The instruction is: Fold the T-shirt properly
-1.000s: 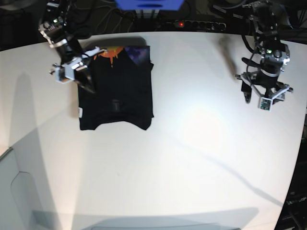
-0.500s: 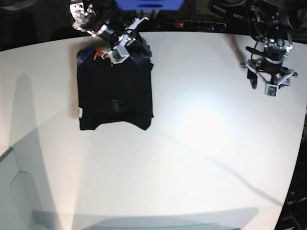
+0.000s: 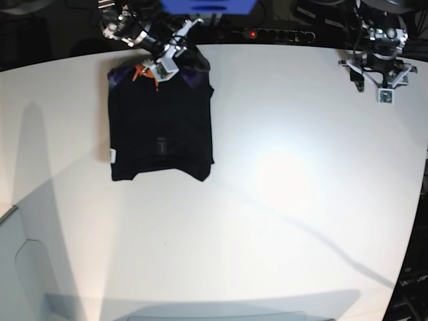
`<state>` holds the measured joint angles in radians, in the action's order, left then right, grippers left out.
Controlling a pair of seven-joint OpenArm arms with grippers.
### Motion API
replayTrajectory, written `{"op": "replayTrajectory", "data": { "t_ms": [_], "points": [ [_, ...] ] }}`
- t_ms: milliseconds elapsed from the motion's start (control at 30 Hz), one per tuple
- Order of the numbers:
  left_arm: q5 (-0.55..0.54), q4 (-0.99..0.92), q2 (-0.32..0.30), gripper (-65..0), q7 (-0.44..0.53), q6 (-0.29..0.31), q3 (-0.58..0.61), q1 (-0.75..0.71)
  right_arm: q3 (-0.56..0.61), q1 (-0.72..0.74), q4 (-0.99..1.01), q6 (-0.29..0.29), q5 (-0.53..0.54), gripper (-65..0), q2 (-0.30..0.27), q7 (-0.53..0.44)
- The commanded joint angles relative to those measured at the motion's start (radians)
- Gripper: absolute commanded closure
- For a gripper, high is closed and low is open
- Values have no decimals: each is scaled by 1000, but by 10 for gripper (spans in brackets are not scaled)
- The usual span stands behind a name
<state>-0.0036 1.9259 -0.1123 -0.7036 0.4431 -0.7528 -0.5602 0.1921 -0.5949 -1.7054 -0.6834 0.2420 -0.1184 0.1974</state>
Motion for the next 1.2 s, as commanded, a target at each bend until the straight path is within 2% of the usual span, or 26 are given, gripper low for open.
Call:
{"op": "replayTrajectory", "data": {
  "t_ms": [0, 100, 300, 367, 500, 567, 633, 800, 1000, 1167],
  "points": [
    [3, 19, -3, -385, 17, -3, -18, -8, 14, -23, -35, -15, 18, 0, -10, -20],
    [3, 39, 23, -385, 8, -3, -35, -16, 30, -64, -126, -15, 20, 0, -39, -20],
    [3, 88, 59, -383, 8, -3, -35, -88, -6, -119, -258, -15, 16, 0, -45, -16],
    [3, 89, 75, -370, 8, -3, -38, -111, -64, -119, -255, -15, 15, 0, -43, -14],
    [0, 85, 110, -284, 17, -2, -34, -179, -216, -112, -235, -15, 20, 0, -39, -13],
    [-36, 82, 125, -256, 17, -2, -35, -200, -271, -76, -224, -15, 21, 0, -39, -13],
    [-103, 82, 130, -252, 17, -2, -38, -222, -300, -40, -201, -15, 21, 0, -37, 3],
    [-218, 82, 133, -252, 17, -2, -40, -260, -377, 76, -160, -15, 21, 0, -37, 110],
    [-253, 66, 133, -247, 14, -2, 2, -298, -540, 115, -158, -15, 16, 0, -36, 170],
    [-253, 57, 125, -242, 15, -2, 63, -357, -702, 57, -157, -15, 12, 0, -36, 225]
  ]
}}
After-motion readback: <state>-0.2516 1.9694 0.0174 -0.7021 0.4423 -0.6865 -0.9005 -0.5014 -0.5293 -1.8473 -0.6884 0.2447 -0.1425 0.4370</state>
